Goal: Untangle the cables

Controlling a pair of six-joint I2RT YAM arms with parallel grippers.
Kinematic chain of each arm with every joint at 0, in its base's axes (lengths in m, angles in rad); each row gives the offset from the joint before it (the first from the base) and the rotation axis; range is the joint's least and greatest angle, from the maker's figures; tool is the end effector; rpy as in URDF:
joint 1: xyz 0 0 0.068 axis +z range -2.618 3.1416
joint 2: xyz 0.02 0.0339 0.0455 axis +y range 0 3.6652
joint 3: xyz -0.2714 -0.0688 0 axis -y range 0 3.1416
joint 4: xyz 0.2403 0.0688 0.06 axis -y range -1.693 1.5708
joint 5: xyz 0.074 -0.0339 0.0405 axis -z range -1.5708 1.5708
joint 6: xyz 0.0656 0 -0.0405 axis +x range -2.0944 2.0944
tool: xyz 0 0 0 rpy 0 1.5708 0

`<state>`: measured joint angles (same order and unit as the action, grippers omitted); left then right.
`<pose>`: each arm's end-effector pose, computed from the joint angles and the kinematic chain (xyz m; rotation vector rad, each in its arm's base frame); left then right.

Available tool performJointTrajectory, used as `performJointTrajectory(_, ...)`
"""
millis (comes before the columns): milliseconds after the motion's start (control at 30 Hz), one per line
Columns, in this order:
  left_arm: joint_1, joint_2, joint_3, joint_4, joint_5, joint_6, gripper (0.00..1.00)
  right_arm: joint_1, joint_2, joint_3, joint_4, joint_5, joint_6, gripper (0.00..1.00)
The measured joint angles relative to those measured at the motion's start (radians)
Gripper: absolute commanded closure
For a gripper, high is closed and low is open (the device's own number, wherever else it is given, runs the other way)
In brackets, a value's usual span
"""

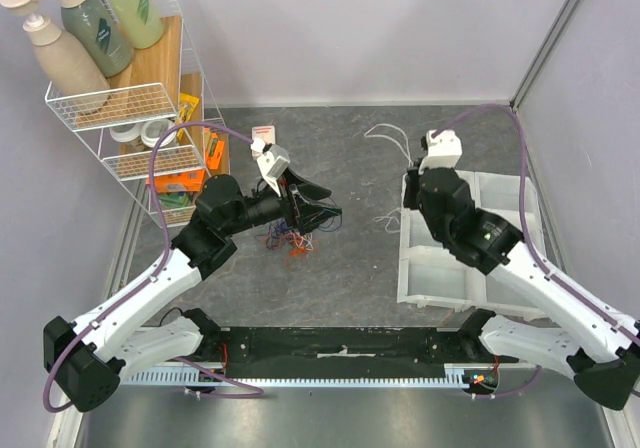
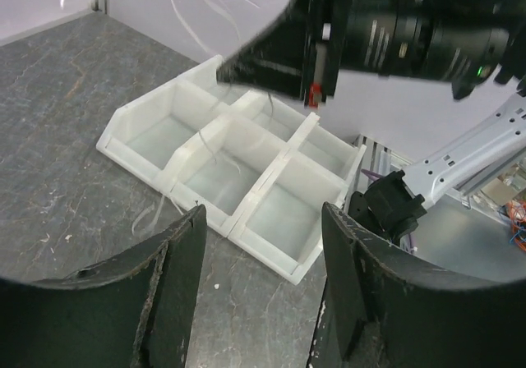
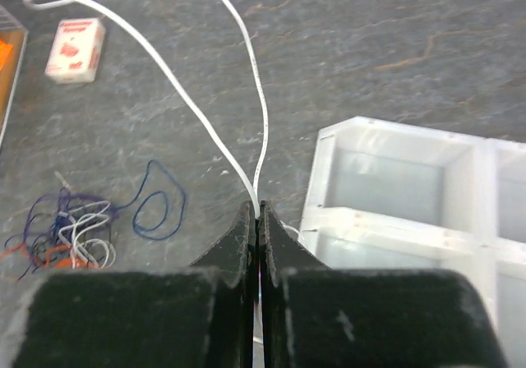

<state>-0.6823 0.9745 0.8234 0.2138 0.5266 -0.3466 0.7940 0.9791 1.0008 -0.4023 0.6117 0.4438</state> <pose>0.1691 -0.1799 0.3694 0.7117 1.4833 -1.1996 0.1854 0.1349 0.3565 0.0670 1.8863 0.2502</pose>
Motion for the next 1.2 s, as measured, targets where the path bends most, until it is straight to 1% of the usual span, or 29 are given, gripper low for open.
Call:
performJointTrajectory(167,0.0,0.021,0.0,-0.02,-0.003,0.006,0.36,-0.139,0.087,0.199,-0.087,-0.028,-0.033,1.0)
performJointTrajectory(233,0.0,0.028,0.0,-0.032,-0.003,0.008,0.36,-0.212,0.122,0.289,-0.106,-0.041,-0.047,1.0)
performJointTrajectory(333,0.0,0.032,0.0,-0.049,-0.004,0.008,0.36,-0.312,0.164,0.378,-0.119,-0.058,-0.059,1.0)
performJointTrajectory(500,0.0,0.032,0.0,-0.056,-0.004,0.008,0.36,-0.453,0.193,0.404,-0.154,-0.123,-0.063,1.0)
performJointTrajectory(667,0.0,0.032,0.0,-0.056,-0.003,0.008,0.36,-0.589,0.193,0.401,-0.159,-0.266,-0.059,1.0)
performJointTrajectory(833,0.0,0.032,0.0,-0.056,-0.002,0.008,0.36,-0.618,0.192,0.444,-0.154,-0.426,-0.034,1.0)
performJointTrajectory(933,0.0,0.03,0.0,-0.056,-0.002,0.008,0.36,-0.62,0.178,0.492,-0.12,-0.558,0.003,1.0)
performJointTrajectory(1000,0.0,0.027,0.0,-0.057,-0.002,0.008,0.35,-0.62,0.161,0.526,-0.1,-0.616,0.024,1.0)
performJointTrajectory(1100,0.0,0.023,0.0,-0.056,-0.002,0.008,0.35,-0.621,0.132,0.57,-0.077,-0.641,0.035,1.0)
performJointTrajectory(1200,0.0,0.022,0.0,-0.057,-0.002,0.008,0.36,-0.621,0.101,0.591,-0.071,-0.614,0.026,1.0)
